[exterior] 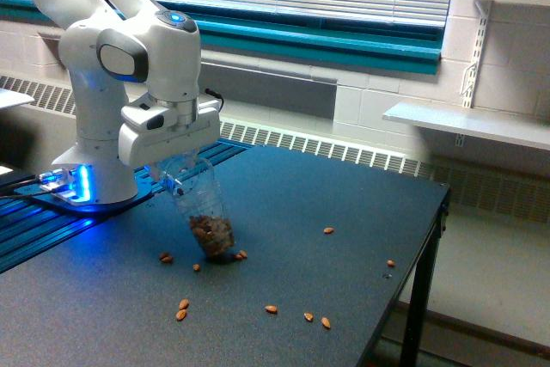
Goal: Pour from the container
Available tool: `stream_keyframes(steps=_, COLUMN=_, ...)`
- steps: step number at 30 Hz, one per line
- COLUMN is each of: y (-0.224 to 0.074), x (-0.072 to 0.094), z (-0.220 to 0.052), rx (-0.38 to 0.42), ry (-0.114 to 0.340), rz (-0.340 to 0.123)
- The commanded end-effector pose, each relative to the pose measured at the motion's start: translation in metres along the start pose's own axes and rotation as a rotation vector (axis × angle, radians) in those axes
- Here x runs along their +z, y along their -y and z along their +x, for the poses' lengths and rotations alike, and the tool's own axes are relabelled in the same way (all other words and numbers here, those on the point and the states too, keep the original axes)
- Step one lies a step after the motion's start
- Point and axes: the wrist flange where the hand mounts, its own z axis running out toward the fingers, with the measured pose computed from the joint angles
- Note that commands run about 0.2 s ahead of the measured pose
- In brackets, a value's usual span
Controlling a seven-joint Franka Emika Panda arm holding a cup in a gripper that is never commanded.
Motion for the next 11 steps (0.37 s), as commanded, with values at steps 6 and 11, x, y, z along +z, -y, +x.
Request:
stream_keyframes(steps=6, y=-0.0092, x=-0.0085, z=-0.0099, rx=-0.017, ry=-0.058, rz=-0.033)
stream_keyframes(steps=11, y=-0.0092, x=-0.0085, z=-0.0099, rx=-0.015, ry=-0.058, rz=-0.033)
